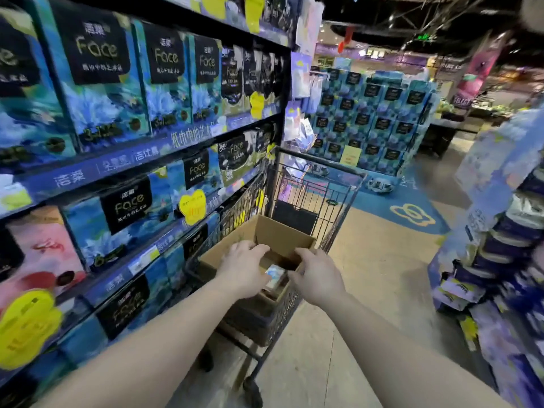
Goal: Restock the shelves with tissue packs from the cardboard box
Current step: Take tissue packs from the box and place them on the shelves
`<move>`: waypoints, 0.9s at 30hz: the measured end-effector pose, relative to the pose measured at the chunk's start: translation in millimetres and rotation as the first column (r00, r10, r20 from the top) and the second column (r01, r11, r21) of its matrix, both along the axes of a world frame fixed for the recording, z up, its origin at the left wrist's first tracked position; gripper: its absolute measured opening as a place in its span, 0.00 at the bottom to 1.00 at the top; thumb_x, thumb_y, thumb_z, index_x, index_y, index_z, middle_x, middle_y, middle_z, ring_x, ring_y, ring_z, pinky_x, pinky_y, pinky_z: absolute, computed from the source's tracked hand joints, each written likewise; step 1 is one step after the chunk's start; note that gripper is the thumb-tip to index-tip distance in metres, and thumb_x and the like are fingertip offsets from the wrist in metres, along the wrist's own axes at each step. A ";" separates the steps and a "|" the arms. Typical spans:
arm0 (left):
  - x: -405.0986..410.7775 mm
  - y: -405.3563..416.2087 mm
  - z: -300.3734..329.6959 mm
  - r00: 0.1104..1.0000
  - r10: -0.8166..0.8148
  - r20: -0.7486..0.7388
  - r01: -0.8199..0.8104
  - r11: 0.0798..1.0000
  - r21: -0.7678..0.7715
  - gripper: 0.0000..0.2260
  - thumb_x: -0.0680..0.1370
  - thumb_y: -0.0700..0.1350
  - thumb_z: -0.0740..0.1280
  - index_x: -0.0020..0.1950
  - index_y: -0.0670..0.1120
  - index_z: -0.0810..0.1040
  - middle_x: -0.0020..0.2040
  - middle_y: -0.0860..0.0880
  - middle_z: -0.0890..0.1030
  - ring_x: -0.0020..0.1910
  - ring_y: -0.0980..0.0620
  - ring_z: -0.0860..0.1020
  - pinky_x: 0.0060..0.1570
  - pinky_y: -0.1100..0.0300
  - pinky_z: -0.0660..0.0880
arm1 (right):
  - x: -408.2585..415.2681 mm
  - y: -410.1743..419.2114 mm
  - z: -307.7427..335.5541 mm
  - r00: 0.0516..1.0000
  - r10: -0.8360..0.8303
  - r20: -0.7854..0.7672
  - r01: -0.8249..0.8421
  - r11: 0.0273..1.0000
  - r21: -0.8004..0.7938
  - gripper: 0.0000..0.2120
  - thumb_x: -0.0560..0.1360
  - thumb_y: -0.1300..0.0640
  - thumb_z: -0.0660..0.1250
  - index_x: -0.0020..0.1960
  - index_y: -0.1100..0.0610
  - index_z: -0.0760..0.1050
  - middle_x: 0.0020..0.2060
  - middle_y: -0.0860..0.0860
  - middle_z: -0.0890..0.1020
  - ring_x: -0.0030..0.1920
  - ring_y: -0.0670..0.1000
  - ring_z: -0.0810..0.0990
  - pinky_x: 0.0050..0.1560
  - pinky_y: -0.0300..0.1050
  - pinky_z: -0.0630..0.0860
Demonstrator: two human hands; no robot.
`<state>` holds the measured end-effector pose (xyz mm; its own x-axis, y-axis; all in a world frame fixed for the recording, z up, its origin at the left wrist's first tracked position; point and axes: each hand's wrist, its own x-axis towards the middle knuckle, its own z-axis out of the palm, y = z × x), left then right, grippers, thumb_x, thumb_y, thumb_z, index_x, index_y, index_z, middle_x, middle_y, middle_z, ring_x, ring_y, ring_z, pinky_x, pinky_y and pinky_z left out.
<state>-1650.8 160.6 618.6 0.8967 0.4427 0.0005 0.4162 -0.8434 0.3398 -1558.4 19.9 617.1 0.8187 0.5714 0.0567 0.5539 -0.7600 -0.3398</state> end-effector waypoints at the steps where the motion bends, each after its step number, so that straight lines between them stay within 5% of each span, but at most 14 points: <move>1: 21.1 13.0 -7.5 1.000 0.002 -0.010 -0.002 1.000 -0.013 0.29 0.75 0.56 0.67 0.74 0.57 0.62 0.73 0.48 0.65 0.72 0.45 0.61 0.71 0.46 0.62 | 21.3 13.6 -5.3 1.000 -0.005 -0.006 0.005 1.000 -0.008 0.27 0.76 0.45 0.66 0.73 0.45 0.64 0.66 0.50 0.71 0.65 0.53 0.71 0.62 0.49 0.73; 15: 203.8 149.1 -103.3 0.954 0.167 -0.247 -0.216 0.959 -0.185 0.32 0.74 0.56 0.69 0.75 0.57 0.60 0.74 0.46 0.62 0.72 0.43 0.61 0.69 0.51 0.63 | 245.2 166.8 -83.8 0.960 0.209 -0.188 -0.261 0.913 -0.315 0.30 0.76 0.47 0.67 0.75 0.47 0.60 0.69 0.53 0.68 0.67 0.55 0.69 0.64 0.51 0.73; 23: 265.3 154.3 -169.2 0.792 0.453 -0.409 -0.585 0.753 -0.301 0.29 0.76 0.54 0.69 0.75 0.54 0.64 0.76 0.47 0.60 0.73 0.43 0.60 0.70 0.51 0.63 | 361.9 241.4 -159.7 0.813 0.454 -0.364 -0.580 0.687 -0.438 0.21 0.76 0.50 0.64 0.68 0.51 0.66 0.59 0.54 0.72 0.61 0.58 0.72 0.58 0.50 0.71; 27: 295.4 140.3 -211.7 0.724 0.482 -0.493 -0.670 0.660 -0.340 0.27 0.76 0.53 0.67 0.74 0.55 0.63 0.75 0.50 0.61 0.73 0.46 0.60 0.70 0.50 0.62 | 407.7 269.7 -206.4 0.763 0.491 -0.421 -0.647 0.590 -0.484 0.25 0.77 0.53 0.64 0.72 0.49 0.63 0.62 0.55 0.71 0.63 0.58 0.71 0.59 0.51 0.71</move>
